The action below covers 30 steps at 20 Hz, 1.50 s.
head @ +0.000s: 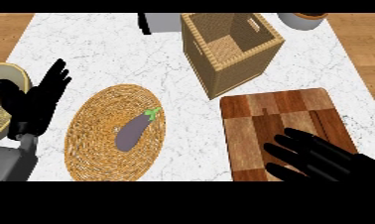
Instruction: Pick the bell pepper from the cutting board and place it in the basket
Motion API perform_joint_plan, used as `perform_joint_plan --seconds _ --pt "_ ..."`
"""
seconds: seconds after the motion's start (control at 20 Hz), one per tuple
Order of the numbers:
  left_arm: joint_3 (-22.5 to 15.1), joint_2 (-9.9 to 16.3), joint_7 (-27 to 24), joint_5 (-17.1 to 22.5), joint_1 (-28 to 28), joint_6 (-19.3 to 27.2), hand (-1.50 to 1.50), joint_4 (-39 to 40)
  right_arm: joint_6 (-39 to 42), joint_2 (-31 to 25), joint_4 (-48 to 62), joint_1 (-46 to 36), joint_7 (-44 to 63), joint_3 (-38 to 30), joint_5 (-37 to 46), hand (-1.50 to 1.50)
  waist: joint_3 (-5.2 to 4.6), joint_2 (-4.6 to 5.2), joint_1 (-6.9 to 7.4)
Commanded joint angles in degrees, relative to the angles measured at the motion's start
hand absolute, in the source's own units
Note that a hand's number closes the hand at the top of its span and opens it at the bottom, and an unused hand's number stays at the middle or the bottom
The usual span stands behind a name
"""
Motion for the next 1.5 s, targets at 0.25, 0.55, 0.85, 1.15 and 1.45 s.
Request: perform_joint_plan --seconds 0.25,0.55,0.85,1.15,1.45 --pt "1.18 0.96 0.45 -0.19 -0.84 -2.17 0.0 -0.08 15.28 -9.4 -8.32 -9.31 24.39 -13.32 -6.37 -1.5 -0.05 0.43 1.3" --pt "0.48 -2.17 1.72 -1.61 -3.63 -0.92 0.0 1.22 30.68 -15.65 -3.85 -11.68 25.01 -21.7 -22.16 -1.5 0.06 0.49 0.84" --pt "1.58 -2.58 0.06 -3.5 -1.68 -2.32 0.0 1.85 36.71 -15.97 0.16 -8.0 20.21 -34.58 -35.39 -1.5 0.19 0.49 0.96" --pt "3.57 -2.66 2.02 -3.84 -2.57 -3.84 0.0 1.0 38.27 -7.16 4.38 -2.35 5.63 -42.93 -26.8 -1.5 0.33 0.63 1.54" --pt "5.08 -4.66 0.75 -5.33 -4.6 -5.74 0.0 4.75 35.75 -0.53 4.94 3.19 -7.17 -40.1 -12.41 -1.5 0.34 0.75 1.77"
